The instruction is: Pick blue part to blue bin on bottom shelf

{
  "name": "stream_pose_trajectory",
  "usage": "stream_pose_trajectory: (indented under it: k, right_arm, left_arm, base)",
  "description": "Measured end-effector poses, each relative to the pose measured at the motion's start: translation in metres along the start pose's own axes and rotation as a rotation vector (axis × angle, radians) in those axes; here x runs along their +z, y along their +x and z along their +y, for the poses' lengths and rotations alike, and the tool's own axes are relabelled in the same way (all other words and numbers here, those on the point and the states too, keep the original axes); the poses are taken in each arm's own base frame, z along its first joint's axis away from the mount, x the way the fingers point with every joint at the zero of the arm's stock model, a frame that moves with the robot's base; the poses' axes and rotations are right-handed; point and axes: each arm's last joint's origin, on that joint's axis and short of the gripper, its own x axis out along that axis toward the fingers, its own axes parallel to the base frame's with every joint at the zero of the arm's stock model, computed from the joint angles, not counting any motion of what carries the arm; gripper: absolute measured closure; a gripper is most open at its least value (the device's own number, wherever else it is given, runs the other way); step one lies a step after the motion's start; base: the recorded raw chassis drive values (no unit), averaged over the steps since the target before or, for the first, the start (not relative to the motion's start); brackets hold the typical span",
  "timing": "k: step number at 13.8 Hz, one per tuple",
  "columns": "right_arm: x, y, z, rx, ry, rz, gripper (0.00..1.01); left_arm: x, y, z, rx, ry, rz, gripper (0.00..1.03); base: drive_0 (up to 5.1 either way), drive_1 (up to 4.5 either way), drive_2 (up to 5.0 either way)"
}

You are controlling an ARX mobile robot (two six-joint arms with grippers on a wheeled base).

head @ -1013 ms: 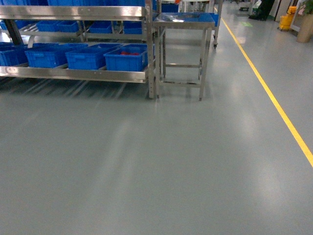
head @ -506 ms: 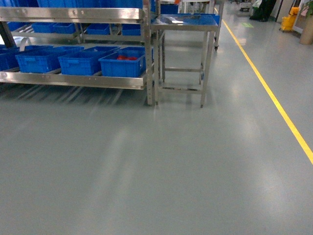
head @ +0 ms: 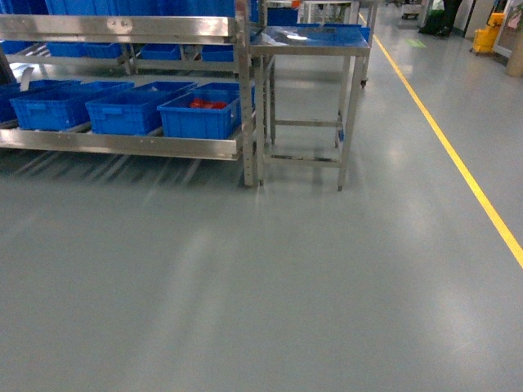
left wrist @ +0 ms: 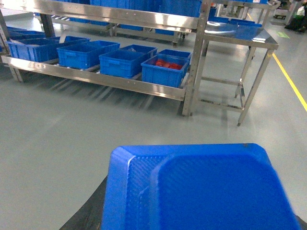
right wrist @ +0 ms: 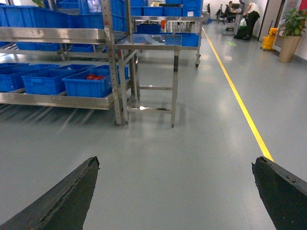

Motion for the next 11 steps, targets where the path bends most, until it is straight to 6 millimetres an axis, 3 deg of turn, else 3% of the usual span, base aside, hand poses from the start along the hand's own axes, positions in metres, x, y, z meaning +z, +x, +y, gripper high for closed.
stream_pose_trajectory:
  k: [11]
  right_arm:
    - [0.0000, 0.0000, 0.0000, 0.000, 0.000, 0.000, 0.03]
  left_arm:
    - [-0.0006, 0.0002, 0.0000, 0.000, 0.002, 0.006, 0.60]
  base:
    - [0.0, 4.05, -4.0]
